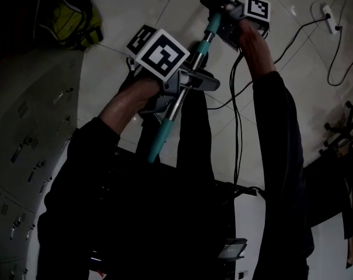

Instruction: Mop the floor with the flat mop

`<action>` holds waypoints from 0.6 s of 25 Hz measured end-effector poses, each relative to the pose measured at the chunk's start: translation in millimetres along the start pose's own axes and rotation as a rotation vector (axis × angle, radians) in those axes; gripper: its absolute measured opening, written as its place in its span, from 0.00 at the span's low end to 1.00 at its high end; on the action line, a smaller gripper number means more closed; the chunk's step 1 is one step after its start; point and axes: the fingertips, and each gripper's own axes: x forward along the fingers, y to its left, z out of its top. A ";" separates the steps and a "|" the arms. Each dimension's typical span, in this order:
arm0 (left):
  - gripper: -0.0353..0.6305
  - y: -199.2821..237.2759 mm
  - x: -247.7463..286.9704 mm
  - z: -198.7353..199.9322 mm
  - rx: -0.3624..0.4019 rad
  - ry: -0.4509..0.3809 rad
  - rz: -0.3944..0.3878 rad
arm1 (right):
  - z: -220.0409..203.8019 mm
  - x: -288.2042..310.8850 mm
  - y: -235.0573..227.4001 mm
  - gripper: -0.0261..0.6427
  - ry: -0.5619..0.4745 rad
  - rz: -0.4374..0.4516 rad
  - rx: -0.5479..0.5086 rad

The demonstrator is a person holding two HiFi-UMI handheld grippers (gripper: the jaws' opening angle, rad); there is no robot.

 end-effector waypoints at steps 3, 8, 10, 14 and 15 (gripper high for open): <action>0.26 -6.9 0.2 -22.8 0.009 0.017 0.016 | -20.7 -2.5 4.8 0.24 0.001 0.007 -0.014; 0.26 -23.5 -8.9 -99.7 0.001 0.016 0.018 | -97.4 -2.0 24.9 0.24 0.037 0.047 -0.043; 0.26 -30.8 -12.3 -134.1 0.000 0.019 0.023 | -133.0 -1.3 36.4 0.25 0.056 0.075 -0.056; 0.27 -43.5 -19.4 -205.0 -0.006 0.036 0.038 | -204.3 1.3 58.9 0.25 0.042 0.126 -0.018; 0.27 -45.4 -21.4 -221.3 -0.009 0.038 0.036 | -221.5 1.5 60.7 0.24 0.041 0.120 0.002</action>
